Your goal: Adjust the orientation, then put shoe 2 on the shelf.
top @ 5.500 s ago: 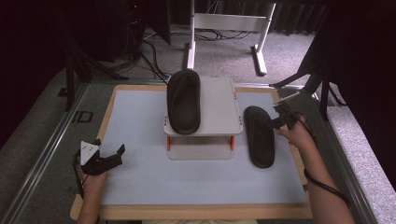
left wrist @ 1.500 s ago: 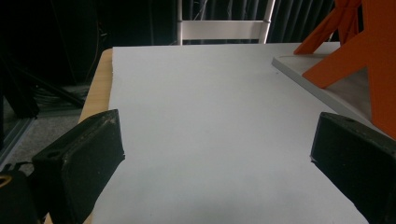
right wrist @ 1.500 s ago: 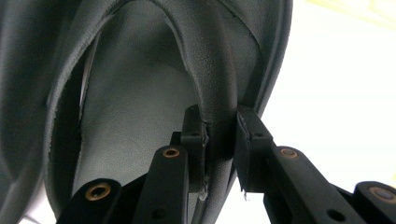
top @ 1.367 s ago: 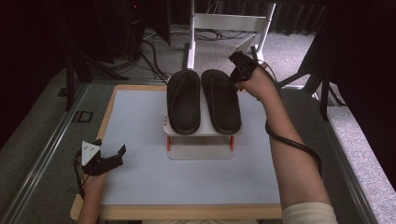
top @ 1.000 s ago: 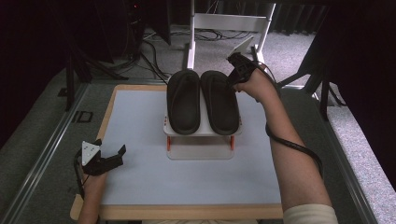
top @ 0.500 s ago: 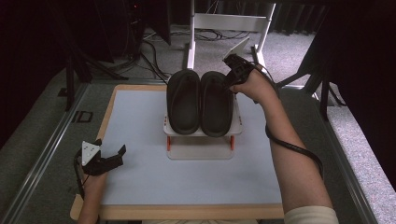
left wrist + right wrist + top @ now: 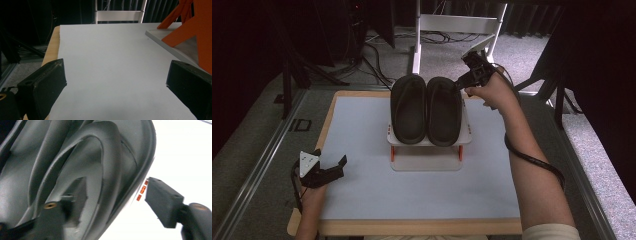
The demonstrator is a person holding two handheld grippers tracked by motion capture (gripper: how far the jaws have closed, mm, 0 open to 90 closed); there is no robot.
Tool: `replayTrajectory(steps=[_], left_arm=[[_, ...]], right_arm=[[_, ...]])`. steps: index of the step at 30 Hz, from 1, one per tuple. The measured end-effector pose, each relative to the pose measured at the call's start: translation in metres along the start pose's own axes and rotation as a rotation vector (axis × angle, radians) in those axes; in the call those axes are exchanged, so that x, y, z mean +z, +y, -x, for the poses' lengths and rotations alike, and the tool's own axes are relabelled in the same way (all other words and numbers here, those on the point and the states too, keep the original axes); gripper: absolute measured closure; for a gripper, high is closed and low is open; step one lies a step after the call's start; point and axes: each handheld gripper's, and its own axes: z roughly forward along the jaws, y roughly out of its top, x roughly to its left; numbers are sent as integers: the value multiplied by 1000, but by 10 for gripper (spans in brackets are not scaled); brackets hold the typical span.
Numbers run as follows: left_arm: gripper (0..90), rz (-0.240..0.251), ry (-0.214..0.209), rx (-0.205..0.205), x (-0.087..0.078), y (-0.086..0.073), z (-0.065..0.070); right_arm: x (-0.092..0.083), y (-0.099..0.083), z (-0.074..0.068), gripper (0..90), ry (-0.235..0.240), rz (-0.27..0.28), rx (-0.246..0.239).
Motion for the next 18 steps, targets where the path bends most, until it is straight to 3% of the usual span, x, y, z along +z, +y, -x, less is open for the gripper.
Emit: replayTrajectory(steps=[6, 8, 11, 16, 18], left_arm=[[21, 0, 1, -4, 0, 0, 0], [21, -1, 1, -4, 0, 0, 0], [21, -2, 2, -3, 0, 0, 0], [21, -1, 1, -3, 0, 0, 0], [21, 0, 0, -1, 0, 0, 0]], right_arm=[[-7, -10, 10, 217, 37, 42, 12], [-10, -13, 14, 153, 52, 63, -2], [-13, -20, 21, 149, 79, 101, 0], [-14, -29, 28, 140, 58, 150, -8], [-14, -38, 35, 141, 43, 195, -24]])
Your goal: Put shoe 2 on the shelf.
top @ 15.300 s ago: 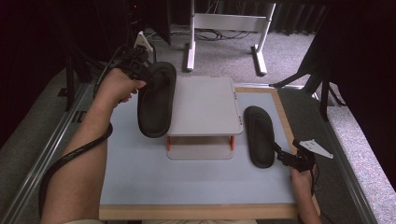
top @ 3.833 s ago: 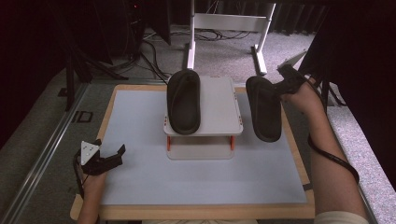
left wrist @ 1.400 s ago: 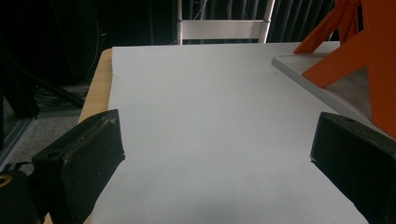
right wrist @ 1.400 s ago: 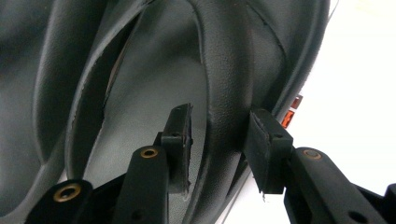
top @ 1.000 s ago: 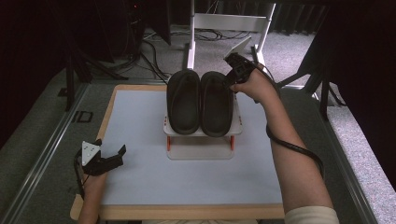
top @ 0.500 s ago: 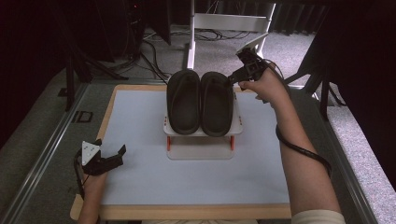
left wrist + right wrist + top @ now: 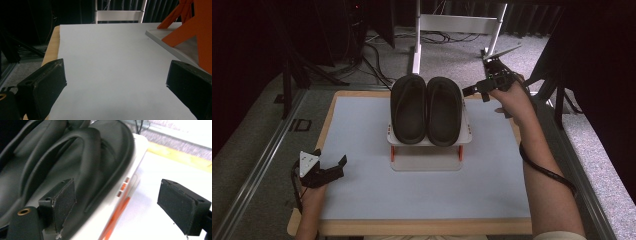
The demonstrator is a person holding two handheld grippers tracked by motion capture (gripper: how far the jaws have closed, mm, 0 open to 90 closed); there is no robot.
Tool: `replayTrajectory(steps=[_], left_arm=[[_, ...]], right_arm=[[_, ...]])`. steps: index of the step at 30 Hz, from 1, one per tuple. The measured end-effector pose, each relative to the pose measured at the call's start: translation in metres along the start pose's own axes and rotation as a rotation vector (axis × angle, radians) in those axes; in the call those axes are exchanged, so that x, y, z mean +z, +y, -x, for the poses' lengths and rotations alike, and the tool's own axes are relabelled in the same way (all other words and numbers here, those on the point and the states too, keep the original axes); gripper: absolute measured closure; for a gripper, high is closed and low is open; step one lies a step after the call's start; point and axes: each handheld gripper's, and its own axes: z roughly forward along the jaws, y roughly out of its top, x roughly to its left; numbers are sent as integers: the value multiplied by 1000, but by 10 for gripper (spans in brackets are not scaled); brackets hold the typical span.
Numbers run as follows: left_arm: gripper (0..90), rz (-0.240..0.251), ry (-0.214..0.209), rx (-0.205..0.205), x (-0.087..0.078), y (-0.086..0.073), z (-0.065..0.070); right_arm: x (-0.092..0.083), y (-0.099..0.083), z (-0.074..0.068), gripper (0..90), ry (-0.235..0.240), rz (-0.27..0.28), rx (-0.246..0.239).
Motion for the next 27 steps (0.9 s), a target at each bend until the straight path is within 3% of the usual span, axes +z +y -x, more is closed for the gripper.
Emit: replayTrajectory(steps=[4, 11, 20, 27], left_arm=[[21, -1, 0, -2, 0, 0, 0], [21, 1, -2, 1, 0, 0, 0], [21, 0, -1, -3, 0, 0, 0], [21, 1, -2, -3, 0, 0, 0]], right_arm=[[-3, -11, 9, 140, -39, 53, -36], [-3, -26, 23, 137, -68, 120, -43], [11, -49, 42, 138, -119, 145, -44], [14, -67, 54, 138, -158, 240, -36]])
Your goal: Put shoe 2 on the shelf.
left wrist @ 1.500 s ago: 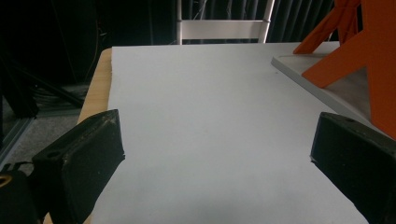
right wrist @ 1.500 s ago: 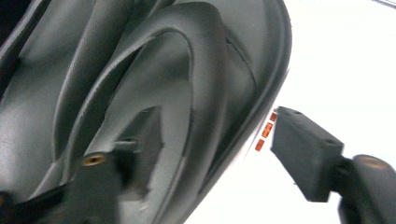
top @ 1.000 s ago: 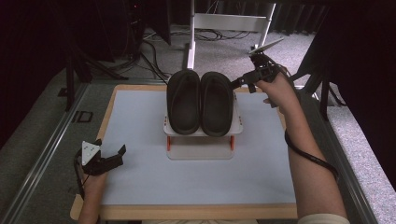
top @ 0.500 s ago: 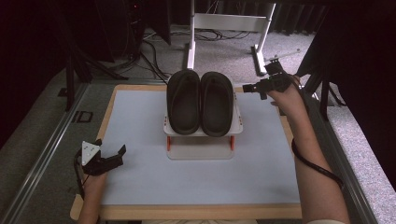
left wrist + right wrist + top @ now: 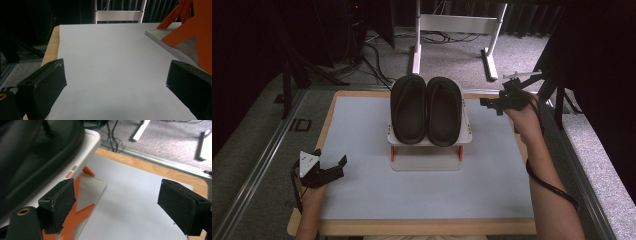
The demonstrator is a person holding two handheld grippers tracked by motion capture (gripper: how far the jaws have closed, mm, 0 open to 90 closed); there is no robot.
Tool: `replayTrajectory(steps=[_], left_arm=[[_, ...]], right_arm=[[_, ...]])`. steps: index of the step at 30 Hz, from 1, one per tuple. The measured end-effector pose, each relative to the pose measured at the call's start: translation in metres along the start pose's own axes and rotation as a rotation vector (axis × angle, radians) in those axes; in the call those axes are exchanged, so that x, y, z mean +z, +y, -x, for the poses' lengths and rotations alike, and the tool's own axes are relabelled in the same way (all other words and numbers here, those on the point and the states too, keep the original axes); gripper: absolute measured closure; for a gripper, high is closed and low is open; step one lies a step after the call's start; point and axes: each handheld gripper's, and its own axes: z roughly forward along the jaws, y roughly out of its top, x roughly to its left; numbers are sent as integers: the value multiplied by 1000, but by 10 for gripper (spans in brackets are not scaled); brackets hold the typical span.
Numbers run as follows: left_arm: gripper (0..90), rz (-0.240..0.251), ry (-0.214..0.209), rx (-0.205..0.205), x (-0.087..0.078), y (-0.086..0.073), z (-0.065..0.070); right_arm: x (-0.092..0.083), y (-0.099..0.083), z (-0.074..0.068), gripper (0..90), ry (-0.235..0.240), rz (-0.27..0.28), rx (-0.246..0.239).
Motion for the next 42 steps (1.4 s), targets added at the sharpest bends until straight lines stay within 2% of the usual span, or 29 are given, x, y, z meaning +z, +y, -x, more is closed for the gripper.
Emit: replayTrajectory(steps=[4, 15, 20, 21, 24, 25, 27, 32, 38, 39, 42], left_arm=[[21, 0, -1, 2, 0, 0, 0], [21, 1, -3, 2, 0, 0, 0], [21, 2, -3, 1, 0, 0, 0], [21, 2, -4, 1, 0, 0, 0], [21, 4, -4, -1, 0, 0, 0], [21, 4, -4, -1, 0, 0, 0], [21, 3, -5, -2, 0, 0, 0], [21, 2, -4, 1, 0, 0, 0], [21, 3, -5, -3, 0, 0, 0], [21, 4, -5, -3, 0, 0, 0], [21, 4, -5, -2, 0, 0, 0]], right_arm=[[3, -12, 3, 138, -13, 37, -8], [14, -47, 14, 138, -33, 73, -5], [20, -64, 19, 137, -39, 73, 0], [23, -74, 21, 137, -42, 69, 5], [26, -86, 24, 135, -56, 66, 4], [26, -86, 24, 135, -56, 66, 4], [27, -99, 29, 134, -64, 68, 15], [29, -117, 35, 129, -84, 65, 37], [29, -134, 41, 122, -113, 79, 56], [29, -143, 45, 122, -123, 82, 78], [29, -153, 48, 122, -172, 77, 97]])
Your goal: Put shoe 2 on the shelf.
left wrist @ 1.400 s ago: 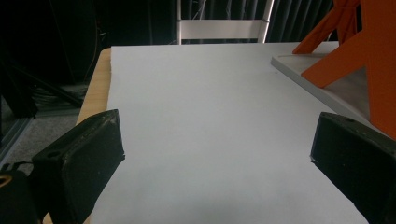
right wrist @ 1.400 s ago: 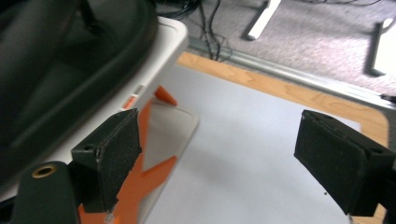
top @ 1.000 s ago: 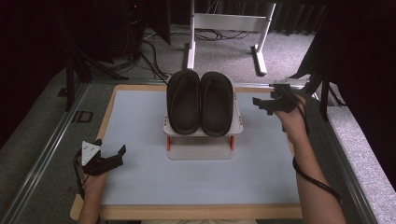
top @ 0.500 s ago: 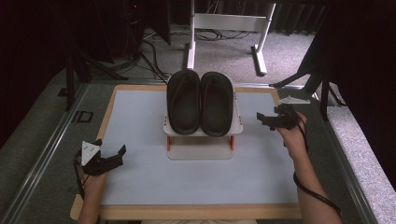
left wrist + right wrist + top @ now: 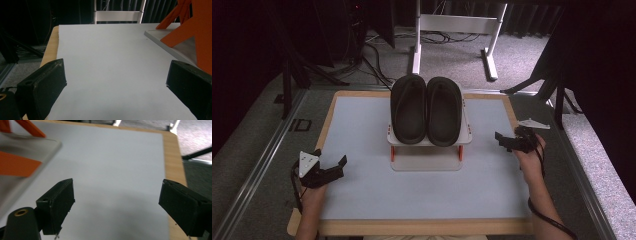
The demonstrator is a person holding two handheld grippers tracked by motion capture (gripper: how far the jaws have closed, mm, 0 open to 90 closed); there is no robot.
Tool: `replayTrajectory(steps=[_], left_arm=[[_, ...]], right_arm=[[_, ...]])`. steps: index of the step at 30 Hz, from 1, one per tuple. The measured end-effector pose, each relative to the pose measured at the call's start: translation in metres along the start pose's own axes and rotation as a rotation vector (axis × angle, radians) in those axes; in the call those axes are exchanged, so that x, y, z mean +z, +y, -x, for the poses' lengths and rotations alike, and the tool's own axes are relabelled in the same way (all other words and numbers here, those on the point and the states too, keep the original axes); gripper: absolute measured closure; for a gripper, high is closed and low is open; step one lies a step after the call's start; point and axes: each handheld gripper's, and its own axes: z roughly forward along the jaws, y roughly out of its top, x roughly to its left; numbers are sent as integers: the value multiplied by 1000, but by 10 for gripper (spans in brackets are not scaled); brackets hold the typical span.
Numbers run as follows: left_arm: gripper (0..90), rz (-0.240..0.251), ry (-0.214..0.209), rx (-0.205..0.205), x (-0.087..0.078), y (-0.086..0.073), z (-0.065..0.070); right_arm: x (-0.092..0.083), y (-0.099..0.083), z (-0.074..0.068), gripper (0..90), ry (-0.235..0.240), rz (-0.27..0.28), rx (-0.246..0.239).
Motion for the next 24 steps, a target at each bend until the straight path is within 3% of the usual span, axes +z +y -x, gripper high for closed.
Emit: replayTrajectory(steps=[8, 10, 15, 24], left_arm=[[21, -1, -1, -1, 0, 0, 0], [21, -1, -1, -1, 0, 0, 0], [21, -1, 0, -2, 0, 0, 0], [21, -1, 3, -1, 0, 0, 0]], right_arm=[[-2, -16, 7, 122, -40, 2, 15], [-7, -24, 10, 122, -74, -2, 18], [-14, -37, 10, 116, -92, 3, 8], [-25, -61, 15, 116, -116, 26, 34]])
